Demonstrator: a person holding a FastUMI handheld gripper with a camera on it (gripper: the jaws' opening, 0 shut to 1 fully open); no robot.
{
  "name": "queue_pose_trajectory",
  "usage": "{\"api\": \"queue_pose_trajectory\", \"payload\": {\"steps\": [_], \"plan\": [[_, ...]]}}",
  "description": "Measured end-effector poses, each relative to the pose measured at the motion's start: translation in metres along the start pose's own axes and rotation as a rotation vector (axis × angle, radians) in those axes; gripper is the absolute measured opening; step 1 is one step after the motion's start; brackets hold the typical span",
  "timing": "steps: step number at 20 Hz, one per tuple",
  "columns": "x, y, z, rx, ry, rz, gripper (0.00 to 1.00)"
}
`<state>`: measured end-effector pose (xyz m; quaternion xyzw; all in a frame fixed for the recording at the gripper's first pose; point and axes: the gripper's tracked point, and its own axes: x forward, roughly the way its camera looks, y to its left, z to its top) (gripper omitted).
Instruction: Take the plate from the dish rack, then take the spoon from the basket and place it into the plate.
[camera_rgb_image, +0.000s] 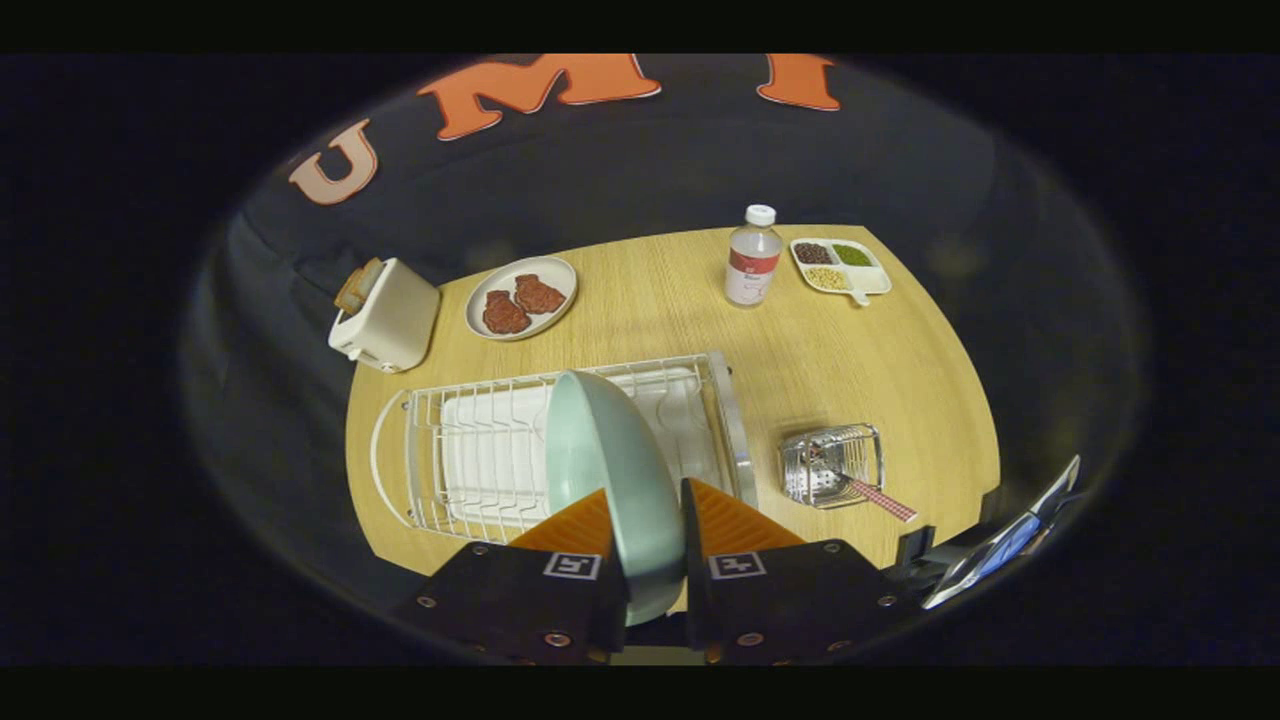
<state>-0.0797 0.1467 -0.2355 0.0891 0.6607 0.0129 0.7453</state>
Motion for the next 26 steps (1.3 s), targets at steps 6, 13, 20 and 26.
{"api": "queue_pose_trajectory", "payload": {"steps": [6,13,20,26], "plan": [[-0.001,-0.034,-0.040,0.012,0.051,0.131,0.25],[-0.007,-0.065,-0.083,0.068,0.052,0.286,0.25],[-0.002,-0.084,-0.130,0.150,0.069,0.426,0.24],[0.016,-0.098,-0.162,0.184,0.071,0.511,0.25]]}}
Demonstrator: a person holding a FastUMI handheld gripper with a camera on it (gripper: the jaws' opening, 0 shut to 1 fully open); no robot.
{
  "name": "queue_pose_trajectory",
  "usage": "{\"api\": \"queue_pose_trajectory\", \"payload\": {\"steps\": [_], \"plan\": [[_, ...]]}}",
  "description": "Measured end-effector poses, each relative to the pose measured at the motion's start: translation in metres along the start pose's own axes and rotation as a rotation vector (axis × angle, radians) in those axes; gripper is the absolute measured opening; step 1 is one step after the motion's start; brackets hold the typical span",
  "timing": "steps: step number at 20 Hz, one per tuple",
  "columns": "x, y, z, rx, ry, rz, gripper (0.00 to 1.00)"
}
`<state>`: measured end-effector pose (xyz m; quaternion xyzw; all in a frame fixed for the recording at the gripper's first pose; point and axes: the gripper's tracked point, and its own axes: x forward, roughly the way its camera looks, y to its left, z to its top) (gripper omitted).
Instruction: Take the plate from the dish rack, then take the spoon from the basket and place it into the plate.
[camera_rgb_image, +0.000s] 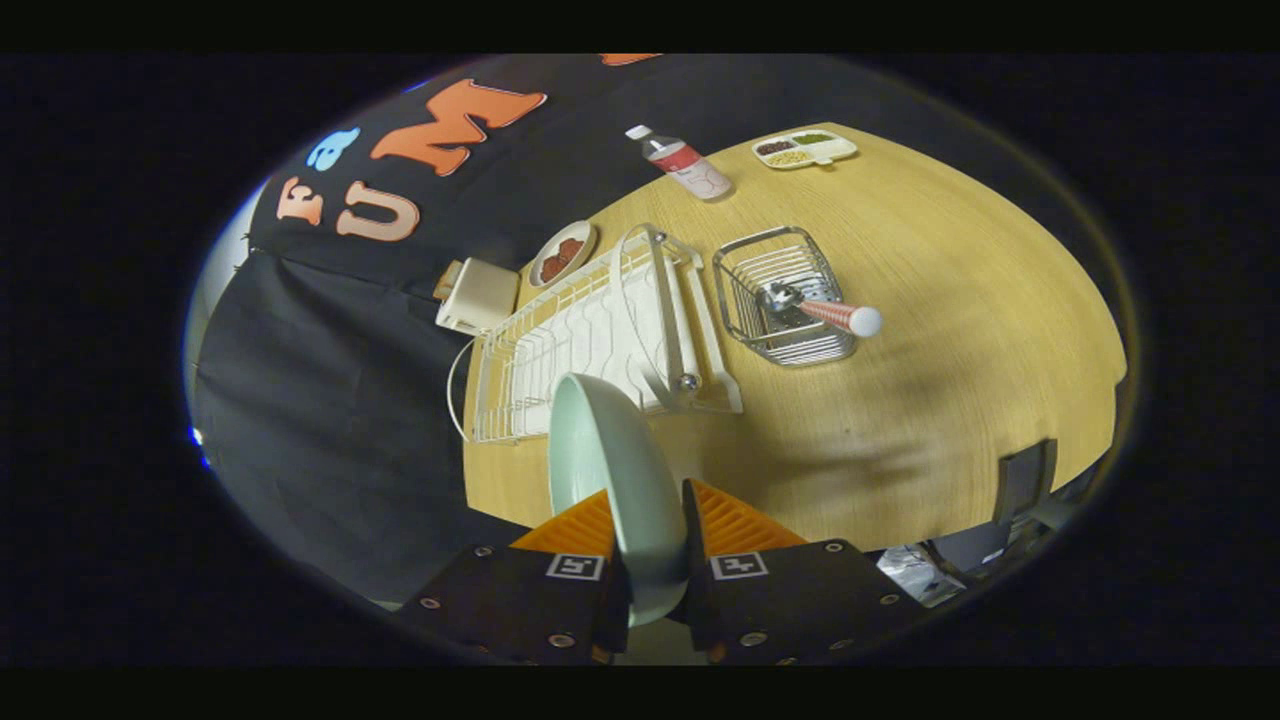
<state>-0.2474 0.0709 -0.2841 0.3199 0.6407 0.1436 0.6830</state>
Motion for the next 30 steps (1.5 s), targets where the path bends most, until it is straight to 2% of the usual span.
{"api": "queue_pose_trajectory", "payload": {"steps": [11,14,21,24,28,29,30], "plan": [[0.047,-0.037,-0.044,0.080,0.032,0.061,0.26],[0.060,-0.037,-0.046,0.119,0.010,0.089,0.26],[0.085,-0.030,-0.055,0.118,-0.002,0.086,0.26],[0.088,-0.030,-0.054,0.164,-0.016,0.088,0.28],[0.086,-0.040,-0.049,0.122,-0.032,0.030,0.39],[0.084,-0.043,-0.044,0.096,-0.049,0.008,0.48],[0.081,-0.045,-0.039,0.071,-0.070,-0.004,0.52]]}}
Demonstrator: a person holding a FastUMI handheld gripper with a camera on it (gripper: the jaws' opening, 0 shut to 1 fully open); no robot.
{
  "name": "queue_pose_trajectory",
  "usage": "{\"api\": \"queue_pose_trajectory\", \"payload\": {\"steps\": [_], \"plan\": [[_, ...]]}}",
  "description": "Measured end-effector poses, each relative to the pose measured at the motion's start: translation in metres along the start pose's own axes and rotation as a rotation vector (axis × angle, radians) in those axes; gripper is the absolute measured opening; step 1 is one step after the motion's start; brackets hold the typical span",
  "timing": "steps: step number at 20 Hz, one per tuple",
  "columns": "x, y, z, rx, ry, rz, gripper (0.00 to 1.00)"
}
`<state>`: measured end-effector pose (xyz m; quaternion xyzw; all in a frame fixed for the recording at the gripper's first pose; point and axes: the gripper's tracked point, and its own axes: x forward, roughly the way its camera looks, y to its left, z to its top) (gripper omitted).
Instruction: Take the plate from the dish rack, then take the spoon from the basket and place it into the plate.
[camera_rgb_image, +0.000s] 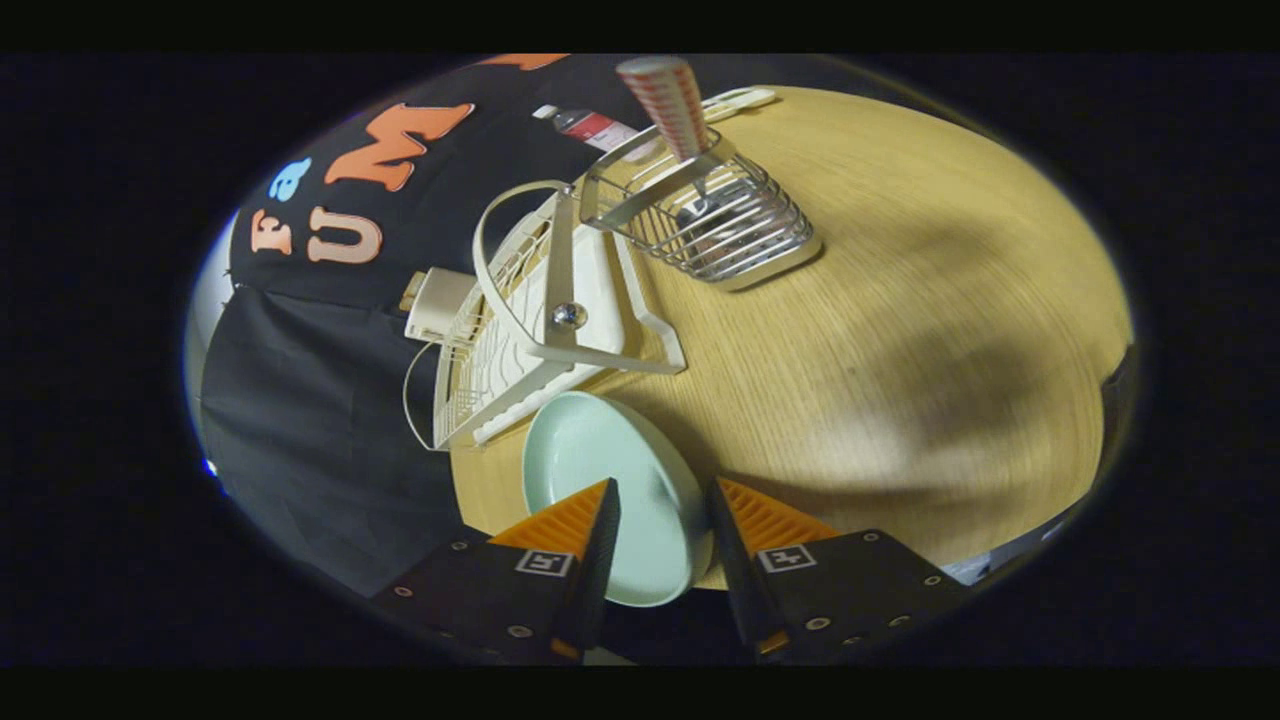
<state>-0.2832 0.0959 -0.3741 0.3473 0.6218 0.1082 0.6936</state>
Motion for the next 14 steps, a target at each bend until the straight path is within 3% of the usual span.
{"api": "queue_pose_trajectory", "payload": {"steps": [5,14], "plan": [[-0.025,-0.003,0.038,-0.139,-0.145,-0.078,0.74],[-0.073,-0.007,0.132,-0.385,-0.514,-0.248,0.78]]}}
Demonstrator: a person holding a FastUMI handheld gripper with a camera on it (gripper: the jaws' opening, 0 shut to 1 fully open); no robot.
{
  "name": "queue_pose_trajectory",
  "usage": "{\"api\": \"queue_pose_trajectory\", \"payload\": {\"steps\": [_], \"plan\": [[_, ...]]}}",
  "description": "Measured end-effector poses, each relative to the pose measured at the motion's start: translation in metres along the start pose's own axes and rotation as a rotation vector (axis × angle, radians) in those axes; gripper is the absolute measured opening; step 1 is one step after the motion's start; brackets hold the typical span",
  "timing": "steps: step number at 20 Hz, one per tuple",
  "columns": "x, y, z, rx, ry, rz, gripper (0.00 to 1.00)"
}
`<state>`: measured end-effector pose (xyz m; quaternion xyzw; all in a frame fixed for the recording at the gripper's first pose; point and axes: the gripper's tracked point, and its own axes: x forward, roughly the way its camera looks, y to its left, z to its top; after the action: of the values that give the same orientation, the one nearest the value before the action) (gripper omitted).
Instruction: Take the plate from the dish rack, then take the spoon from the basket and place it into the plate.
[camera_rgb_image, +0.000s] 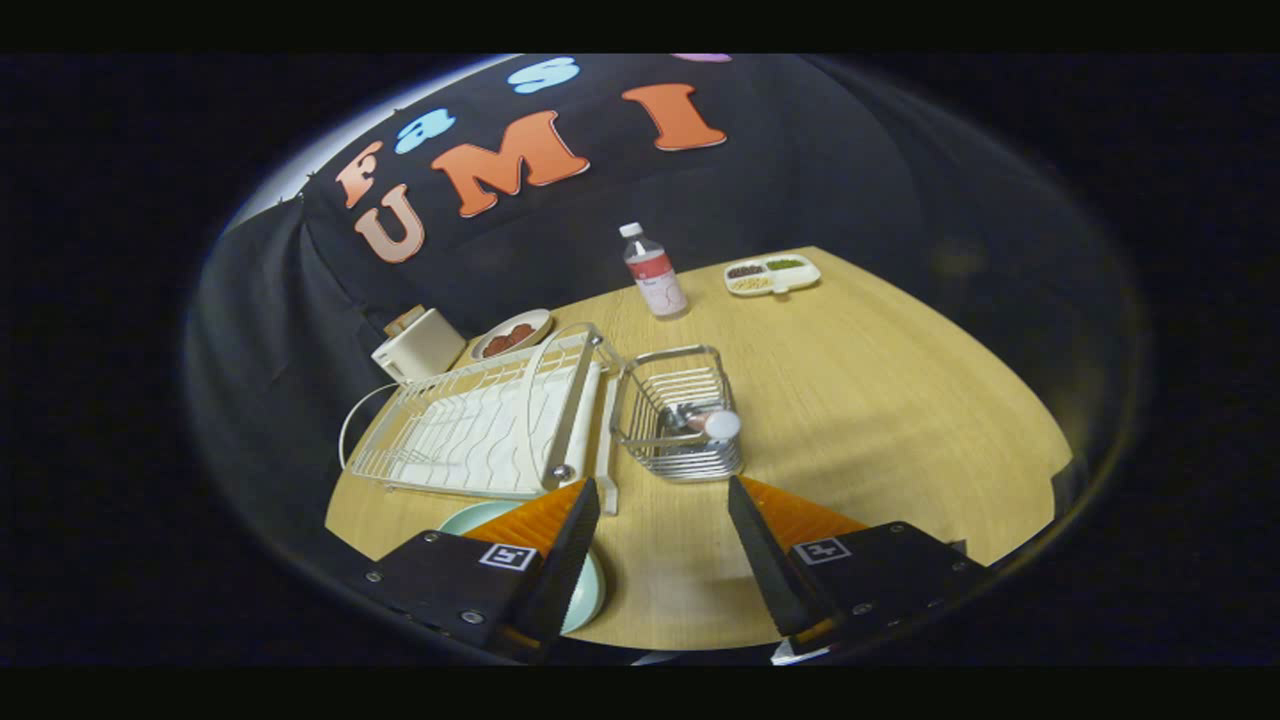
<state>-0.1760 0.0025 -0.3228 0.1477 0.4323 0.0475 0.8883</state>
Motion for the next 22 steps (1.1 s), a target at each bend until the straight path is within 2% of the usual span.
{"api": "queue_pose_trajectory", "payload": {"steps": [3,4,11,17,22], "plan": [[0.008,-0.003,0.020,-0.033,-0.095,-0.032,0.77],[0.010,-0.003,0.024,-0.052,-0.118,-0.033,0.74],[0.028,0.006,0.030,-0.155,-0.171,-0.046,0.38],[0.031,0.009,0.034,-0.210,-0.169,-0.057,0.15],[0.017,0.015,0.053,-0.238,-0.164,-0.042,0.13]]}}
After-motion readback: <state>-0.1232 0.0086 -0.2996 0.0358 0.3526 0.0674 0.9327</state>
